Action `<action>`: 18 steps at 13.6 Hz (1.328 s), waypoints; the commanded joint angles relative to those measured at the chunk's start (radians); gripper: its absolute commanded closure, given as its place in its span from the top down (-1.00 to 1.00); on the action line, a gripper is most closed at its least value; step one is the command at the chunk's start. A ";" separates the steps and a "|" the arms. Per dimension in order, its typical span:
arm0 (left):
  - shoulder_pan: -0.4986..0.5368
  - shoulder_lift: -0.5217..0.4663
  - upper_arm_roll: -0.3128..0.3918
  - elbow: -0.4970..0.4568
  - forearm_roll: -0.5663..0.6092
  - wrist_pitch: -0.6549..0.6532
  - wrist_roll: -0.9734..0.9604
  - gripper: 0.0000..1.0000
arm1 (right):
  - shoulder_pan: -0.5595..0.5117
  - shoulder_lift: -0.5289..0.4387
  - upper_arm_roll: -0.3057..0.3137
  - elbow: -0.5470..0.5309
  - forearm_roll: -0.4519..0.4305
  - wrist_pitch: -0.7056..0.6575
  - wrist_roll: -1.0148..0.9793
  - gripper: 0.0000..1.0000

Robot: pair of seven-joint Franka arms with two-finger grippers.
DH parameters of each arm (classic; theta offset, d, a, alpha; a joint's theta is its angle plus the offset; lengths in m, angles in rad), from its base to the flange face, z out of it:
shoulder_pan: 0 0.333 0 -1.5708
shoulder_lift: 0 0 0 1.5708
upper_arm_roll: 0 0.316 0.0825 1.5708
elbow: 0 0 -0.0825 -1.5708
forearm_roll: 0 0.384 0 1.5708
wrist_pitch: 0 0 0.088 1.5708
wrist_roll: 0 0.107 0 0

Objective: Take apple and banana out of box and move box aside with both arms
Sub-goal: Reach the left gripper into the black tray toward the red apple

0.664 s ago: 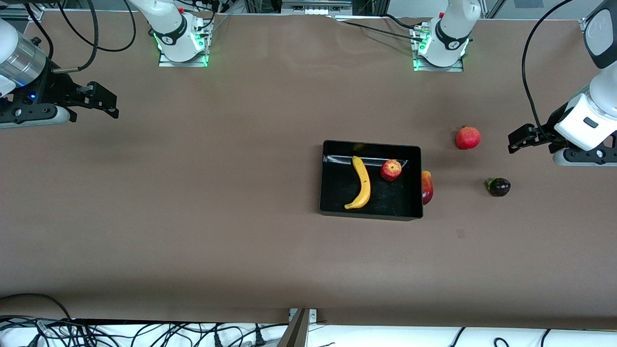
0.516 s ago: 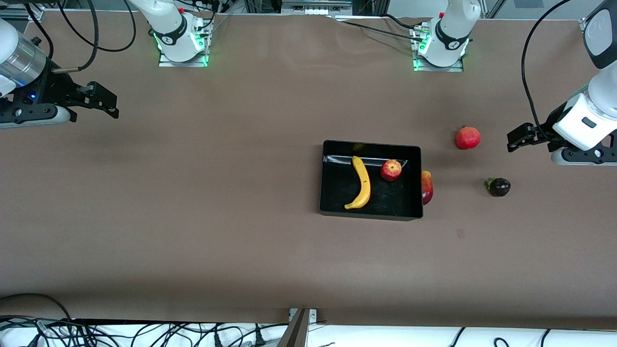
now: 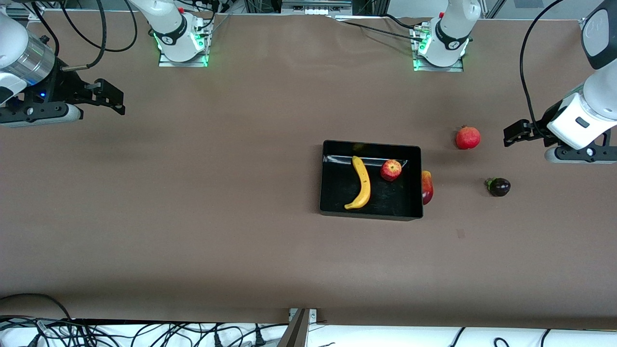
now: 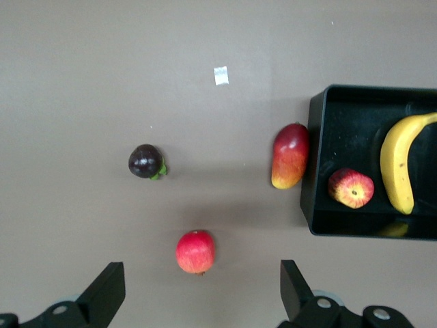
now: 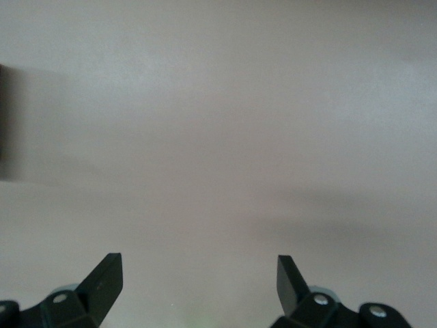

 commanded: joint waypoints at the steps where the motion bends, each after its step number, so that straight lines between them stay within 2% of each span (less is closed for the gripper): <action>1: -0.002 0.012 -0.015 0.029 -0.020 -0.034 -0.001 1.00 | -0.006 -0.004 0.003 0.016 0.013 -0.020 -0.004 1.00; 4: -0.013 0.024 -0.060 0.029 -0.022 -0.092 0.001 1.00 | -0.006 0.001 0.001 0.016 0.007 -0.011 -0.011 1.00; 6: -0.030 0.114 -0.127 0.034 -0.020 -0.077 -0.004 1.00 | -0.006 0.001 0.000 0.016 0.003 -0.009 -0.008 1.00; 9: -0.060 0.221 -0.198 0.034 -0.008 0.105 -0.239 1.00 | -0.006 0.001 0.003 0.016 0.003 -0.006 -0.008 1.00; 13: -0.164 0.336 -0.203 0.017 0.024 0.266 -0.424 1.00 | -0.006 0.002 0.001 0.016 0.003 -0.004 -0.006 1.00; 15: -0.233 0.379 -0.203 0.009 0.156 0.281 -0.450 1.00 | -0.006 0.001 0.001 0.016 0.001 -0.004 -0.006 1.00; 17: -0.246 0.382 -0.204 -0.053 0.175 0.312 -0.453 1.00 | -0.006 0.001 0.001 0.016 0.001 -0.006 -0.006 1.00; 18: -0.244 0.380 -0.204 -0.111 0.176 0.375 -0.453 1.00 | -0.006 0.001 0.001 0.016 0.001 -0.006 -0.006 1.00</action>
